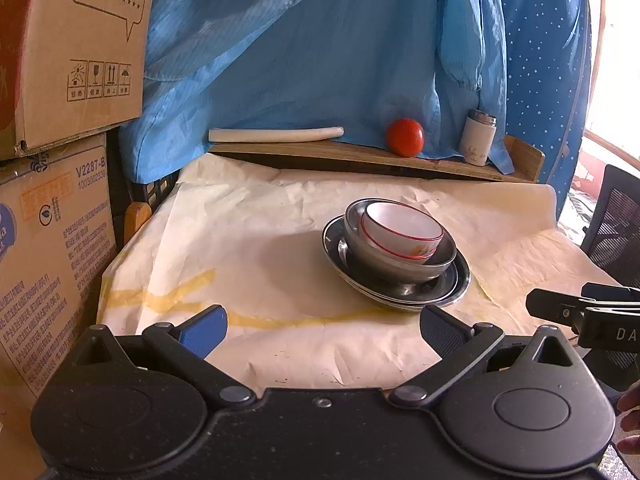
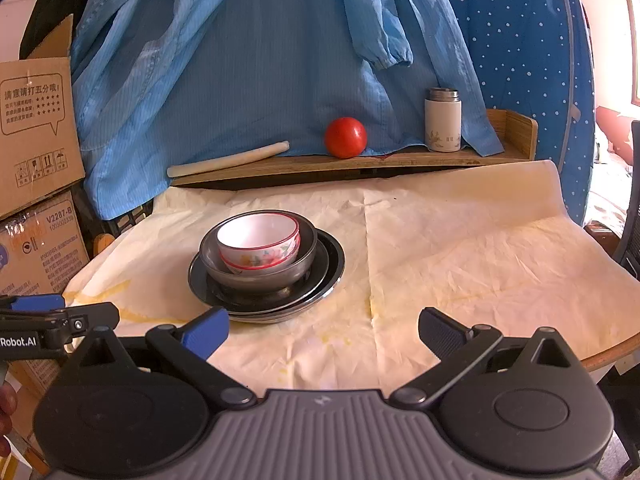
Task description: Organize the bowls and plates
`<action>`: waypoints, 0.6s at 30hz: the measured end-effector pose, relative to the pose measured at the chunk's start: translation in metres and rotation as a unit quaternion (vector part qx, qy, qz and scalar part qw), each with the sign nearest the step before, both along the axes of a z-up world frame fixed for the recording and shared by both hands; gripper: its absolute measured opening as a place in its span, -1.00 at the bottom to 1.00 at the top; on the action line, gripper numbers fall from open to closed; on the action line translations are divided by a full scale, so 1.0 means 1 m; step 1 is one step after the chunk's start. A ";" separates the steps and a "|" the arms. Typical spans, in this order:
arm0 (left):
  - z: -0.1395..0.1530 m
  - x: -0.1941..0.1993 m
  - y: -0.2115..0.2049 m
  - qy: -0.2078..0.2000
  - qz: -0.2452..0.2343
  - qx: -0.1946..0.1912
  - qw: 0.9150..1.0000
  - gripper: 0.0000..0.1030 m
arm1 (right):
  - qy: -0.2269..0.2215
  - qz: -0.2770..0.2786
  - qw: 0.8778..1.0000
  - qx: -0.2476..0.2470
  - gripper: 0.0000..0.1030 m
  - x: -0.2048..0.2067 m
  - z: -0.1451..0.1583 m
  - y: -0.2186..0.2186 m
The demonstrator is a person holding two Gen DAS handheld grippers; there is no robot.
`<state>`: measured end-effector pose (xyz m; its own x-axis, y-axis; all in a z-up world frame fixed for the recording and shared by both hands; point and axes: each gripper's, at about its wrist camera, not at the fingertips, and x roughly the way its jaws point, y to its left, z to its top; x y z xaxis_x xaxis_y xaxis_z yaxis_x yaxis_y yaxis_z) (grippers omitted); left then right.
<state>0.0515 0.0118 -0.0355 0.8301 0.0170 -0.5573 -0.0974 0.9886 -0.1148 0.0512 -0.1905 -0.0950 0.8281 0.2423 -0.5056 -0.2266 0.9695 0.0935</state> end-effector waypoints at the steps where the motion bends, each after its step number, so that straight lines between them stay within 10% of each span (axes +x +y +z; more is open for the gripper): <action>1: 0.000 0.000 0.000 0.000 0.000 0.000 1.000 0.98 | 0.000 -0.001 1.000 0.001 1.00 0.000 0.000 0.000; 18: 0.000 -0.002 -0.001 -0.001 0.004 -0.006 1.000 0.98 | 0.002 0.007 1.000 -0.006 1.00 0.004 0.001 0.000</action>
